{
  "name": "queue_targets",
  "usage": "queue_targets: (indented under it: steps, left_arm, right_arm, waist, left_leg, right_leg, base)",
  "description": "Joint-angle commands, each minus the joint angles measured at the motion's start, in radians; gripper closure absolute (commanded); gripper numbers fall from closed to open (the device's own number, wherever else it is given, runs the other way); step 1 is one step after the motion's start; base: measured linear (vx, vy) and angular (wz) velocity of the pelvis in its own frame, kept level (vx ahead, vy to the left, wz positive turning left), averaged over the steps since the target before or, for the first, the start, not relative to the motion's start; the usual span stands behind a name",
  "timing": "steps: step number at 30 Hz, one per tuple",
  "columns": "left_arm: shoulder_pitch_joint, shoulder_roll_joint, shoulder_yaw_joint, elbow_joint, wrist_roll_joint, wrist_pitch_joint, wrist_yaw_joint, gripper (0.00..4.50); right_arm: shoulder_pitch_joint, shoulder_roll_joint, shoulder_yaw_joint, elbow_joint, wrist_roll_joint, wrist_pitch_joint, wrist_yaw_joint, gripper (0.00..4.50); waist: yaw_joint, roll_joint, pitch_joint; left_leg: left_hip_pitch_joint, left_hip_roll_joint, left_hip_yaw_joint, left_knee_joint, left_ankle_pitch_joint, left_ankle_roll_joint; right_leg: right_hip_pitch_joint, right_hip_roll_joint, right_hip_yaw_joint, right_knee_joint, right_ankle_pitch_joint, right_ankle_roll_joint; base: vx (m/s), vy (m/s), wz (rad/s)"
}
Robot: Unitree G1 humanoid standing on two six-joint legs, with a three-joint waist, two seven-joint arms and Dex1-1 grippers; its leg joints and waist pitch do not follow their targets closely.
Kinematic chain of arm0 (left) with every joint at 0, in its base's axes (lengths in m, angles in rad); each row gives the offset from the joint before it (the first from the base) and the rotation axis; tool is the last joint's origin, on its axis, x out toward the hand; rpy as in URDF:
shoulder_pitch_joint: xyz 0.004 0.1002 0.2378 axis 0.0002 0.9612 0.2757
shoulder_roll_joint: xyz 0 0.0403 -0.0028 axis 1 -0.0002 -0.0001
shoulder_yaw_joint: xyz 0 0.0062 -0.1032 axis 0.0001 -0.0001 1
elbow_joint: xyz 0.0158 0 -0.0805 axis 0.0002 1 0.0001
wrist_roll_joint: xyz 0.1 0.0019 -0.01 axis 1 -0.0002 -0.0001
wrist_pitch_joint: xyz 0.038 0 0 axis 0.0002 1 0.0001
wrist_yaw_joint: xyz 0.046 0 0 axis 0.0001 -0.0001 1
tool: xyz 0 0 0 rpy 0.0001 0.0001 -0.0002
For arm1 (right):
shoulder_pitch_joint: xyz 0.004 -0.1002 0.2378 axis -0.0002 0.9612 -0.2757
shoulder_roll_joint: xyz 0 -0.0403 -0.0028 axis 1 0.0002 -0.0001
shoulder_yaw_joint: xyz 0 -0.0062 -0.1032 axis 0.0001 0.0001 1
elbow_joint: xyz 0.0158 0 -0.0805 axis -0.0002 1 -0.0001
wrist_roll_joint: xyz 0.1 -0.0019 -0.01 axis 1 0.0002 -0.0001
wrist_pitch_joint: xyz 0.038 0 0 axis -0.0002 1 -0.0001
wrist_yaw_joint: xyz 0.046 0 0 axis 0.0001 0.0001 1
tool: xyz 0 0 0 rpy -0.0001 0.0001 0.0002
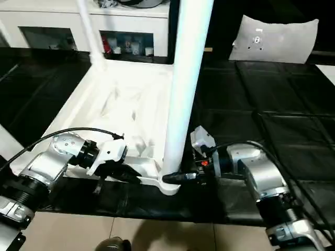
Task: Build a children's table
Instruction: Rotate leg to tighten
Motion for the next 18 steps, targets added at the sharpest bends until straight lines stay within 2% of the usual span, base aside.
queue_targets:
  steps: [1, 4, 6, 10, 11, 13, 14, 16, 18]
  left_arm:
    - [-0.026, -0.001, -0.031, 0.005, -0.002, -0.023, -0.038, 4.5]
    - [-0.027, 0.001, -0.028, 0.011, 0.002, -0.029, -0.034, 4.5]
    - [-0.026, -0.001, -0.022, 0.014, 0.0, -0.025, -0.027, 4.5]
    - [-0.022, -0.01, -0.014, 0.01, -0.004, -0.009, -0.008, 4.5]
    - [-0.017, -0.018, -0.006, 0.003, -0.009, 0.004, 0.007, 4.5]
    - [-0.011, -0.025, 0.0, -0.005, -0.016, 0.017, 0.019, 4.5]
    - [-0.007, -0.032, 0.005, -0.014, -0.022, 0.029, 0.032, 4.5]
    - [0.006, -0.053, 0.023, -0.04, -0.037, 0.071, 0.075, 4.5]
    - [0.012, -0.073, 0.039, -0.057, -0.049, 0.107, 0.113, 4.5]
  right_arm:
    - [-0.01, -0.01, 0.016, 0.007, -0.002, 0.008, 0.028, 2.19]
    - [-0.01, -0.011, 0.023, 0.012, -0.001, 0.008, 0.037, 2.4]
    - [-0.009, -0.008, 0.025, 0.009, 0.002, 0.013, 0.038, 2.43]
    - [0.006, 0.001, 0.024, -0.011, 0.018, 0.038, 0.031, 2.45]
    - [0.021, 0.004, 0.022, -0.033, 0.033, 0.058, 0.024, 2.45]
    - [0.035, 0.007, 0.022, -0.053, 0.043, 0.075, 0.015, 2.45]
    - [0.048, 0.012, 0.018, -0.07, 0.051, 0.088, 0.001, 2.45]
    - [0.085, 0.035, 0.003, -0.12, 0.082, 0.135, -0.051, 2.45]
    - [0.107, 0.065, -0.01, -0.143, 0.085, 0.152, -0.118, 2.45]
  waist:
    - [-0.005, -0.009, -0.077]
    - [-0.003, -0.008, -0.076]
    - [-0.003, -0.006, -0.075]
    - [-0.002, -0.007, -0.076]
    - [-0.001, -0.003, -0.074]
    - [0.004, -0.005, -0.076]
    - [0.005, -0.002, -0.076]
    - [0.005, -0.003, -0.074]
    - [0.004, -0.002, -0.069]
  left_leg:
    - [0.026, 0.044, -0.007, -0.067, -0.23, 0.041]
    - [0.028, 0.045, -0.008, -0.068, -0.24, 0.035]
    - [0.028, 0.045, -0.008, -0.068, -0.248, 0.03]
    - [0.029, 0.045, -0.008, -0.068, -0.25, 0.029]
    - [0.029, 0.045, -0.008, -0.069, -0.255, 0.027]
    - [0.031, 0.045, -0.008, -0.068, -0.254, 0.027]
    - [0.031, 0.046, -0.008, -0.069, -0.254, 0.025]
    - [0.031, 0.046, -0.008, -0.071, -0.255, 0.026]
    - [0.03, 0.046, -0.008, -0.074, -0.277, 0.02]
  right_leg:
    - [0.041, -0.057, 0.04, -0.065, -0.161, -0.255]
    - [0.04, -0.057, 0.04, -0.067, -0.182, -0.251]
    - [0.039, -0.057, 0.04, -0.067, -0.191, -0.249]
    - [0.04, -0.056, 0.04, -0.068, -0.194, -0.248]
    - [0.039, -0.055, 0.041, -0.069, -0.195, -0.245]
    - [0.039, -0.056, 0.042, -0.068, -0.19, -0.247]
    - [0.038, -0.056, 0.041, -0.068, -0.184, -0.247]
    - [0.038, -0.054, 0.042, -0.067, -0.174, -0.246]
    - [0.036, -0.056, 0.042, -0.073, -0.214, -0.238]
  base:
    - [0.0, 0.0, 0.0]
    - [0.0, 0.0, 0.0]
    - [0.0, 0.0, 0.0]
    - [0.0, 0.0, 0.0]
    - [0.0, 0.0, 0.0]
    - [0.0, 0.0, 0.0]
    - [0.0, 0.0, 0.0]
    - [0.0, 0.0, 0.0]
    - [0.0, 0.0, 0.0]
